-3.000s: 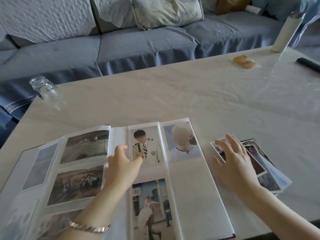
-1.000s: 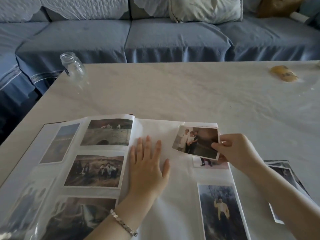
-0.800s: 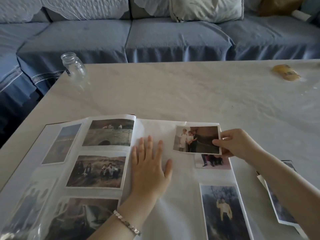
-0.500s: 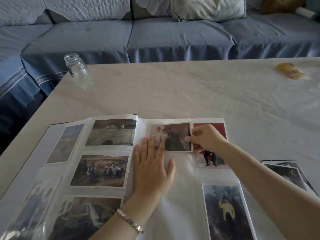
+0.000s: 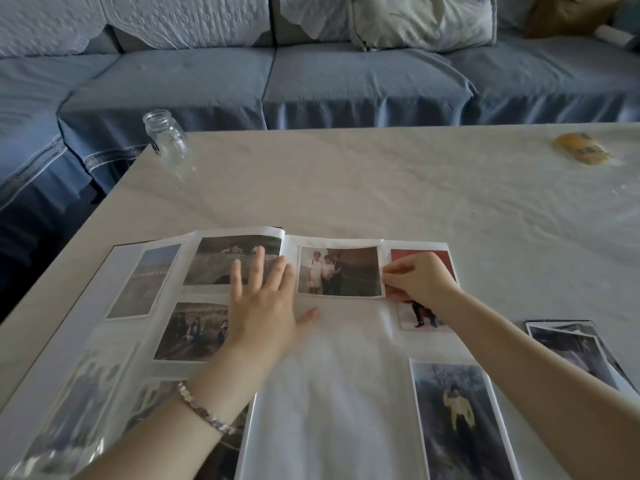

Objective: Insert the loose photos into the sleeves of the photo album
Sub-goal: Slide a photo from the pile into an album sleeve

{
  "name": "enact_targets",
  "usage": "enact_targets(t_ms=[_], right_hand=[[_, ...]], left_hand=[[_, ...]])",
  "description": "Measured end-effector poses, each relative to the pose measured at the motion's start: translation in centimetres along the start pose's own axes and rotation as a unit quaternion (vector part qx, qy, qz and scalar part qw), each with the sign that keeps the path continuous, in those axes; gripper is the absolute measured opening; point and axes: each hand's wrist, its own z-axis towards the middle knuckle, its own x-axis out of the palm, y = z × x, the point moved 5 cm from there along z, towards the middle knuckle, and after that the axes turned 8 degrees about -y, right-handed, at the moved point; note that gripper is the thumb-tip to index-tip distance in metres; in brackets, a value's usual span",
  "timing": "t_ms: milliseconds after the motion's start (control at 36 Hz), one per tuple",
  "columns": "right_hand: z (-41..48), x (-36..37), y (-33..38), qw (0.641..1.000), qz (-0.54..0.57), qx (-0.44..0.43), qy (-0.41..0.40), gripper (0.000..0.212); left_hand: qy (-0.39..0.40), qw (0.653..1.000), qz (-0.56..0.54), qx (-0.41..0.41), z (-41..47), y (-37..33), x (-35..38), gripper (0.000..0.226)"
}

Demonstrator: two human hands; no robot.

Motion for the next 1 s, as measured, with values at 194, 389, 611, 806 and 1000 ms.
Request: enact_targets(t_ms=[194,389,611,806,1000], right_hand=[[-0.2,1.0,1.4,0.997,-0.058,-0.017,0.038,0.002],[-0.7,1.4,2.4,0.996,-0.023,0.038,0.073,0.009],[-1.0,1.2,1.4,0.998,-0.005,0.0,-0.059,0.013],[-1.0,1.4,1.0,0.991,-0.024,-0.049,-0.119,0.004],[-0.9,1.0,1.1,0.989,-0.049,-0.049,-0.133,0.021]], left_hand=[[0.054,0.996,-0.062,-0.029,-0.3,1.1,1.2,0.106],[0.045,0.995,-0.077,-0.036,-0.3,1.1,1.3,0.104],[0.04,0.995,-0.079,-0.035,-0.4,1.2,1.3,0.092],[0.022,0.995,-0.089,-0.031,-0.4,1.1,0.9,0.104],[0.023,0.995,-0.089,-0.034,-0.5,1.0,0.7,0.102]])
